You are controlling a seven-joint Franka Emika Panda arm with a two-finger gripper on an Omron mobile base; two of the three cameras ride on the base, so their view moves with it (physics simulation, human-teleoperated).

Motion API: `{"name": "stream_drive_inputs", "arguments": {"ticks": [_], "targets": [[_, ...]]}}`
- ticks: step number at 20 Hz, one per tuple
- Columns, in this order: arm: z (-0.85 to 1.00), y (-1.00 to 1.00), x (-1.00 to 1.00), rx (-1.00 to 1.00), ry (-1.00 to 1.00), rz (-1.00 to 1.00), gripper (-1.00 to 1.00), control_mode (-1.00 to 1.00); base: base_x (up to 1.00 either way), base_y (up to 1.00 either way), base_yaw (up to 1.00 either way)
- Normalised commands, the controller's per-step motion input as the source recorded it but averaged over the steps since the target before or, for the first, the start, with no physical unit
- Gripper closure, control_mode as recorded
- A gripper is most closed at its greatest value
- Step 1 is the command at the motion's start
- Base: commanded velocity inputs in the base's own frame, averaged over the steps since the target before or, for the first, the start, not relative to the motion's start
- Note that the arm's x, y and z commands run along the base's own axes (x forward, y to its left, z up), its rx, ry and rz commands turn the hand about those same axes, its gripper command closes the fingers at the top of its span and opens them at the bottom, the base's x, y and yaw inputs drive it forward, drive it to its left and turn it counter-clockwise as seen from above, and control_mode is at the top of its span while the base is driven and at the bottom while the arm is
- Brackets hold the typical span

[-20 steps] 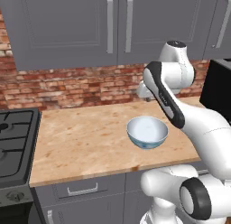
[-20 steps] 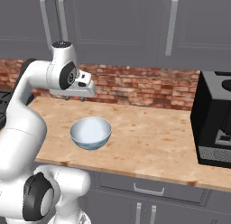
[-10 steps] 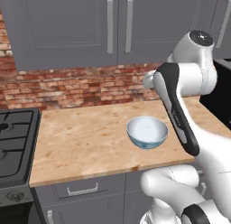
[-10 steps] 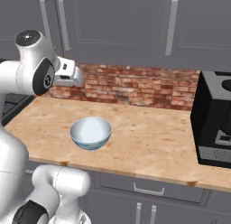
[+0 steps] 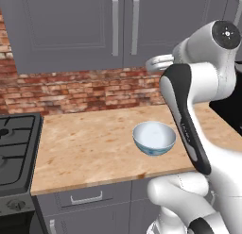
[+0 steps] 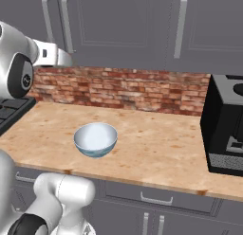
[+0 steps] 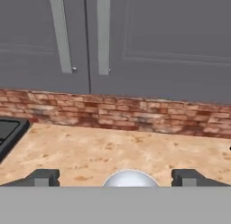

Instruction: Open the cabinet and setup a tea strainer by placing it in the bowl upright.

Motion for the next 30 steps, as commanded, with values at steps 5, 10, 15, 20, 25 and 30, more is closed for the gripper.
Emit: {"name": "stream_drive_inputs", "arguments": {"ticks": [5,10,15,20,25,30], "targets": [[0.64,0.19,0.03,0.0,-0.26,-0.07,-1.0,-1.0,0.0,0.0,0.0],[0.47,0.06,0.12,0.0,-0.17,-0.07,-1.0,-1.0,0.0,0.0,0.0],[0.18,0.0,0.45,0.02,0.0,0.01,-1.0,-1.0,0.0,0.0,0.0],[0.0,0.0,0.63,0.0,0.16,0.0,-1.0,-1.0,0.0,0.0,0.0],[-0.02,0.0,0.5,0.0,0.14,0.0,-1.0,-1.0,0.0,0.0,0.0],[0.0,0.0,0.54,-0.02,0.13,-0.05,-1.0,-1.0,0.0,0.0,0.0]]}}
